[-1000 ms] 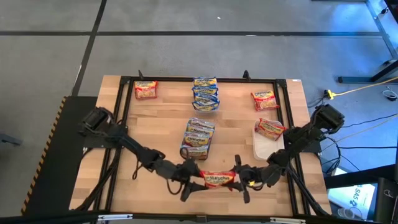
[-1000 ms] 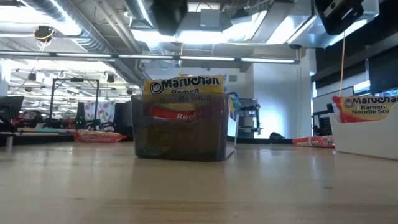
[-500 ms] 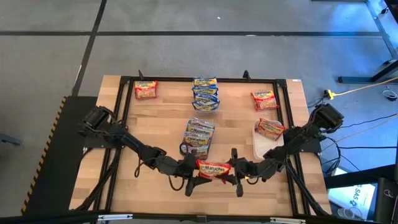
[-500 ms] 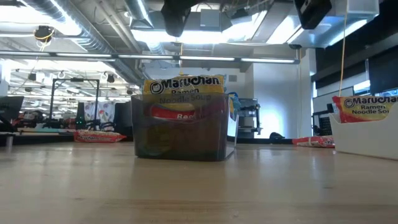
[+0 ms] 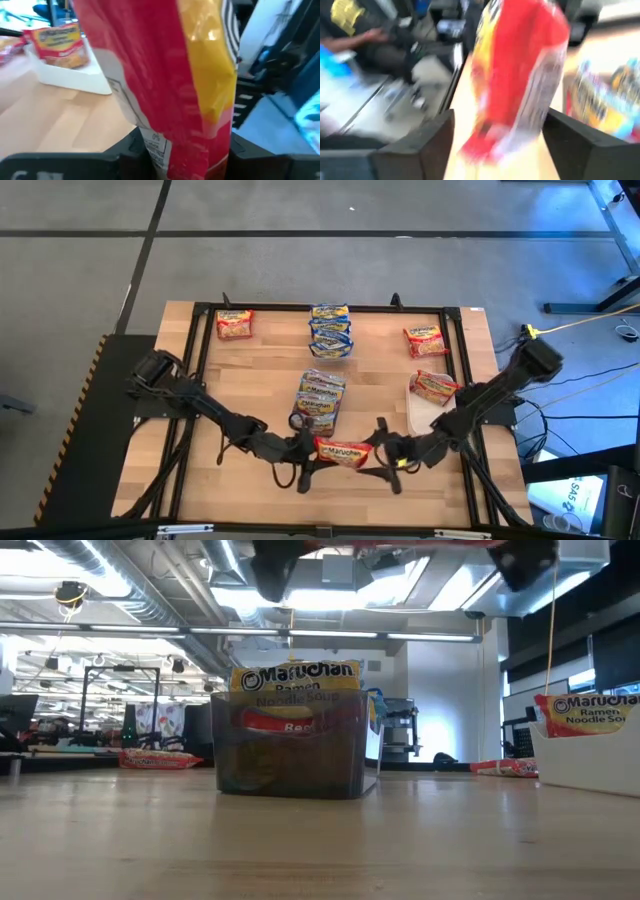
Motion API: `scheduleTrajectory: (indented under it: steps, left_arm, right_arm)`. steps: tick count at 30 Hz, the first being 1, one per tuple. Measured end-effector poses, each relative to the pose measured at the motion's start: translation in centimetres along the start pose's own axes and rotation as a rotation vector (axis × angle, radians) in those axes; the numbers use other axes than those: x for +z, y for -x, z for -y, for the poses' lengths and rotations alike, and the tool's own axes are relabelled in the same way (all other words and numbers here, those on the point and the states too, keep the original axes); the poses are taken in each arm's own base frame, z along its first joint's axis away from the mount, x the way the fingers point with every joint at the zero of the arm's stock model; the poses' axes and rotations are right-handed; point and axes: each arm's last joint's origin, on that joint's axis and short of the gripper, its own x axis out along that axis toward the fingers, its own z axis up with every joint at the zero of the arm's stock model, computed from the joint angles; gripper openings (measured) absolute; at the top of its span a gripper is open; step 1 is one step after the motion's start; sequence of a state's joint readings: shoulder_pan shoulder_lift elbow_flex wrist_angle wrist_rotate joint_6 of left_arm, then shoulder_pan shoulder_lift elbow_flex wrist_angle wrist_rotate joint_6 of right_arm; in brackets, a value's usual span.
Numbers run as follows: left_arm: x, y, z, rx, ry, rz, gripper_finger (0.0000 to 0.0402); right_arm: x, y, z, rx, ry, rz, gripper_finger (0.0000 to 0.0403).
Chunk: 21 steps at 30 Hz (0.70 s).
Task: Sort Maruchan noodles
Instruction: Put the red noodle pack into the white bin
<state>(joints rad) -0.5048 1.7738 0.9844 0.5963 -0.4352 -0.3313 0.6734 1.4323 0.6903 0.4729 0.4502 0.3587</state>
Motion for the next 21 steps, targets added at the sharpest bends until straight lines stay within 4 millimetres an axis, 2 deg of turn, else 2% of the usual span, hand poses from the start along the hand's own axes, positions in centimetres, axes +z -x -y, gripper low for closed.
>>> scheduleTrajectory:
  steps: [4,9,12,14,21]
  left_arm:
    - [-0.7,0.0,-0.4,0.071,-0.031,-0.065,0.0116]
    - [-1.9,-0.5,-1.0,0.102,-0.049,-0.111,0.0117]
    - [-2.1,-0.9,-1.5,0.115,-0.052,-0.116,0.0118]
    - [-2.0,-1.0,-1.9,0.12,-0.048,-0.115,0.0118]
    - [-1.8,-1.4,-3.0,0.139,-0.054,-0.129,0.0118]
  right_arm:
    - [1.3,3.0,0.7,0.054,-0.094,-0.145,0.0299]
    - [3.9,5.5,1.4,0.015,-0.091,-0.032,0.0312]
    - [5.0,5.0,2.1,-0.048,-0.048,0.021,0.0309]
    - [5.9,4.0,2.6,-0.059,-0.035,0.015,0.0304]
    - [7.4,-0.4,4.2,-0.081,-0.006,-0.231,0.029]
